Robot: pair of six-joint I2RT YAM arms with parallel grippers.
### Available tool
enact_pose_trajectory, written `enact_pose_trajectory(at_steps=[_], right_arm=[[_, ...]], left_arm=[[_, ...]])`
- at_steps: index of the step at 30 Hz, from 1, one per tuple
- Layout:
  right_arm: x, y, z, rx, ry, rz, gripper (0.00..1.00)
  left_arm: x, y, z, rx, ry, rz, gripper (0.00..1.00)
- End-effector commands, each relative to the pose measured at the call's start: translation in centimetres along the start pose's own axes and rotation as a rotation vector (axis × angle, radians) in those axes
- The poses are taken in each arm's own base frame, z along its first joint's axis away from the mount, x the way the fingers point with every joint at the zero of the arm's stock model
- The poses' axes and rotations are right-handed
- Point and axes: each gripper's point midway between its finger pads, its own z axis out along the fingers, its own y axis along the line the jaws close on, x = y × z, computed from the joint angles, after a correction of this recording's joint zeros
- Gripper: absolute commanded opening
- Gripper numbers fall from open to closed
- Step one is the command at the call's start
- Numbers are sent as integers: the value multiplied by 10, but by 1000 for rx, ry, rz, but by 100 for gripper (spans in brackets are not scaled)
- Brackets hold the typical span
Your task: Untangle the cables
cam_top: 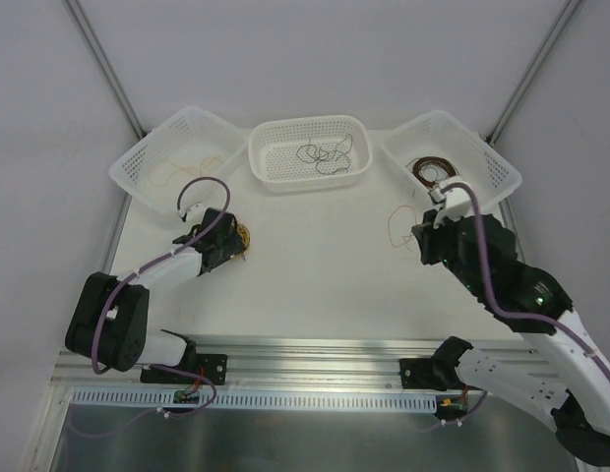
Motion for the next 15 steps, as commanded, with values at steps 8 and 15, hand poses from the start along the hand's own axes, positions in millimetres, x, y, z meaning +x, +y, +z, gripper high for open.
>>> enact_pose_trajectory(at_steps=[8,15], right_arm=[[55,40,92,-54,128,116,1],[147,43,143,12,365,257,1]], left_arm=[[67,-48,-47,269,146,223,91],[103,-54,-77,397,203,280,95]])
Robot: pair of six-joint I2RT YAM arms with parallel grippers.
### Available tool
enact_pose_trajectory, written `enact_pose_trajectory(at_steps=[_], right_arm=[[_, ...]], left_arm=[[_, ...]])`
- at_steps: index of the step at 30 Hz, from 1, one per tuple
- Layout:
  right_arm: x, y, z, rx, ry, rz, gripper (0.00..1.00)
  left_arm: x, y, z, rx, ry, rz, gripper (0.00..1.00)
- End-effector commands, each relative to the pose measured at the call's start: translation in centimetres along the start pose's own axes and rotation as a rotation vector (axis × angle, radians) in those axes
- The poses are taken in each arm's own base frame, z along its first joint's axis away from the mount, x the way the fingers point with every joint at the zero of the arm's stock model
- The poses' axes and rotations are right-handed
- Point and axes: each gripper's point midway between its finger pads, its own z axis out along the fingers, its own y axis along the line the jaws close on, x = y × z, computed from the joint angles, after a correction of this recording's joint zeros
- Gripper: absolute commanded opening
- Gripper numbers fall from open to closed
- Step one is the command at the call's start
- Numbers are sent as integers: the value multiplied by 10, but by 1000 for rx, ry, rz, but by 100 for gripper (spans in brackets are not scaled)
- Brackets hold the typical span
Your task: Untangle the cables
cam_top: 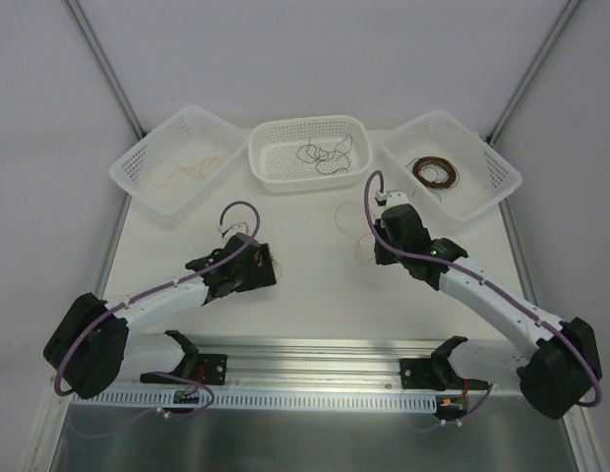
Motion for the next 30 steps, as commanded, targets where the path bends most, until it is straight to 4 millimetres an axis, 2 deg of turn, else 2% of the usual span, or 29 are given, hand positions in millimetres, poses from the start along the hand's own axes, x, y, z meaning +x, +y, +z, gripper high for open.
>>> enact_pose_trajectory(at_steps=[1,4,5,6,7,8,9,11,12,14,18,22,26,30], right_arm=[[23,7,30,-10,67,125,2],[48,1,45,23,142,145,10],[50,0,47,28,148,147,14],[54,-1,48,32,158,147,24],[57,-2,50,31,168,146,29],[56,-2,50,27,170,145,36],[53,-2,50,23,168,141,49],[53,-2,52,19,179,134,61],[51,-2,52,17,179,134,71],[47,2,53,-1,186,135,78],[41,7,51,-25,189,134,82],[33,5,43,-21,157,140,82],[32,1,40,-18,141,150,83],[39,-2,49,9,174,212,82]], left_arm=[[18,-11,-14,85,36,14,96],[33,-15,-24,154,63,28,98],[31,-19,-31,189,51,28,99],[33,-21,-35,209,53,32,99],[36,-24,-39,243,64,31,99],[35,-27,-46,279,51,32,99],[36,-29,-50,302,52,34,99],[35,-37,-63,372,48,43,99],[34,-40,-68,395,46,48,99],[30,-50,-83,457,44,58,99],[20,-65,-105,525,40,75,99],[1,-85,-123,576,19,92,99],[-11,-100,-122,574,25,128,99],[-22,-106,-119,549,10,132,99]])
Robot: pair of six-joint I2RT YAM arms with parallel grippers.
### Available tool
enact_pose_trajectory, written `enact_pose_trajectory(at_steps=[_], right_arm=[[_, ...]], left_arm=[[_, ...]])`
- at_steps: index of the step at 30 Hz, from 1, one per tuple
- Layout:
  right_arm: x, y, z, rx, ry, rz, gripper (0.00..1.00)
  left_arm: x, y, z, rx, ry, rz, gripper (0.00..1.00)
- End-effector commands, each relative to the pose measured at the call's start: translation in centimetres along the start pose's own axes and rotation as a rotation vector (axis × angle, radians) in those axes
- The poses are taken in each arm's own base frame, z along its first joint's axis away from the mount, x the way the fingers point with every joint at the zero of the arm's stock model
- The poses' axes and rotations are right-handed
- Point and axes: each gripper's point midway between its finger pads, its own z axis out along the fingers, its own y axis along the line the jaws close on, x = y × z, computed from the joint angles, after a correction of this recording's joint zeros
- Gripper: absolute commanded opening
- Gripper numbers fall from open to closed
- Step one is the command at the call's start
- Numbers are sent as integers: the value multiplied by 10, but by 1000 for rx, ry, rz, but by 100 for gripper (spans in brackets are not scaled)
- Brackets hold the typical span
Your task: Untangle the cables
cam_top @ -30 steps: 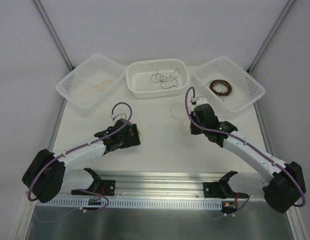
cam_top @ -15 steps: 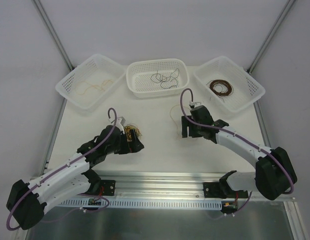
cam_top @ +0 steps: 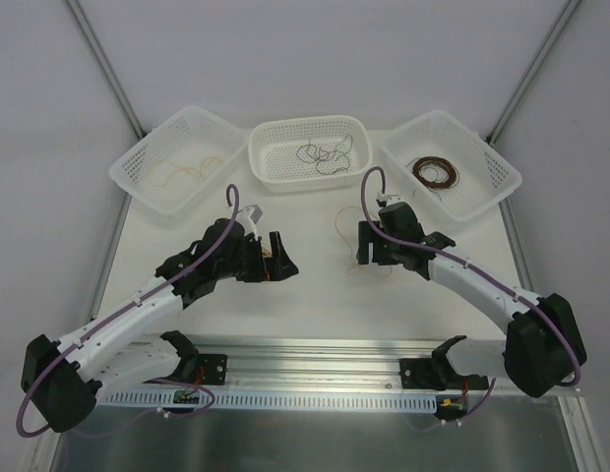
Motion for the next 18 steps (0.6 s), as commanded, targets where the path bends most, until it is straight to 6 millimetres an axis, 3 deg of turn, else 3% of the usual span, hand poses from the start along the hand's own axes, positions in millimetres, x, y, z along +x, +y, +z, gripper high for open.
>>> enact_pose_trajectory(at_steps=[1,8,18], right_arm=[[-11,2,3,0,-21,75,82],[9,-4,31,68,49,173,81],[32,-7,44,243,70,179,79]], left_arm=[[-11,-11,-1,13,-13,40,99],[0,4,5,-34,2,2,99],[18,20,10,-67,42,-19,99]])
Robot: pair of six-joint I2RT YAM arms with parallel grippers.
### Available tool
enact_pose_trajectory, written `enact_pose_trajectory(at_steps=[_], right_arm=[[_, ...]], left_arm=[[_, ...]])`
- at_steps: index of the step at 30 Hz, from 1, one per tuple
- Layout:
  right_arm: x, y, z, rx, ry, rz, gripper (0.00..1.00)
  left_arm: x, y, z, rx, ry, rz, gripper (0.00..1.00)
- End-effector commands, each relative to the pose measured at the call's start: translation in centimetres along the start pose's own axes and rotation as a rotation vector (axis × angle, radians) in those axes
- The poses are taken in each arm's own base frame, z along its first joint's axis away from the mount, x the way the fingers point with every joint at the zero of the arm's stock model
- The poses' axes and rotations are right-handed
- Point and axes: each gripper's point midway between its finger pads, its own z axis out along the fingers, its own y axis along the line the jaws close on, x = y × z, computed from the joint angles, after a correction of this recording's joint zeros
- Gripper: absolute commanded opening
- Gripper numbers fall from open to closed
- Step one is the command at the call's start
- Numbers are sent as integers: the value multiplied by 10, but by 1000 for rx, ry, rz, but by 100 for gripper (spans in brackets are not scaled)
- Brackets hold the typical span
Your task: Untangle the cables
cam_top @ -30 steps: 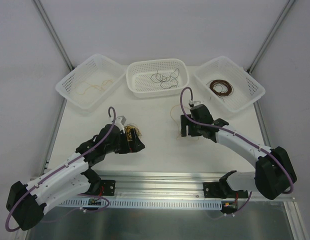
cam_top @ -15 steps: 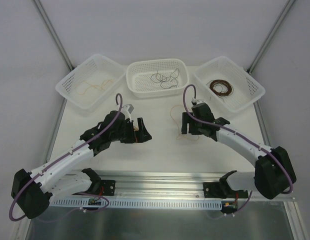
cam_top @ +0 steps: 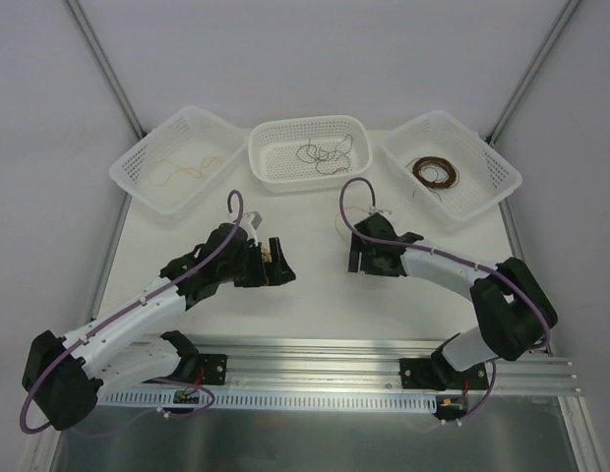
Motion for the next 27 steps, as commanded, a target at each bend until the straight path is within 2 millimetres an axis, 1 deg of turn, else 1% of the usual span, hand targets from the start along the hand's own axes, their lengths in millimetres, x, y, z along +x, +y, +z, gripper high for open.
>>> enact_pose_trajectory(at_steps=[1,2,4,9,12,16,22,23,27], right_arm=[[-5,-4,0,96,-47,48,79],[-3,-9,-1,123,-46,45,79],[-5,-16,-4,167,-72,56,79],[-2,-25,-5,217,-75,77,79],[-2,-24,-2,207,-78,80,77],[-2,-18,5,170,-81,39,73],[-1,-17,11,140,-63,-146,71],[-1,-18,11,134,-60,-202,70],[-4,-18,7,107,-56,-323,68]], left_arm=[[6,2,1,-5,4,-9,99],[7,3,0,-6,5,-11,99],[10,6,0,-10,7,-13,99],[14,11,1,-18,10,-14,99],[16,12,1,-17,13,-14,99],[18,13,0,-18,14,-14,99],[21,15,-2,-9,10,-9,99],[20,14,-3,-6,9,-7,99],[22,15,-3,-2,10,-8,99]])
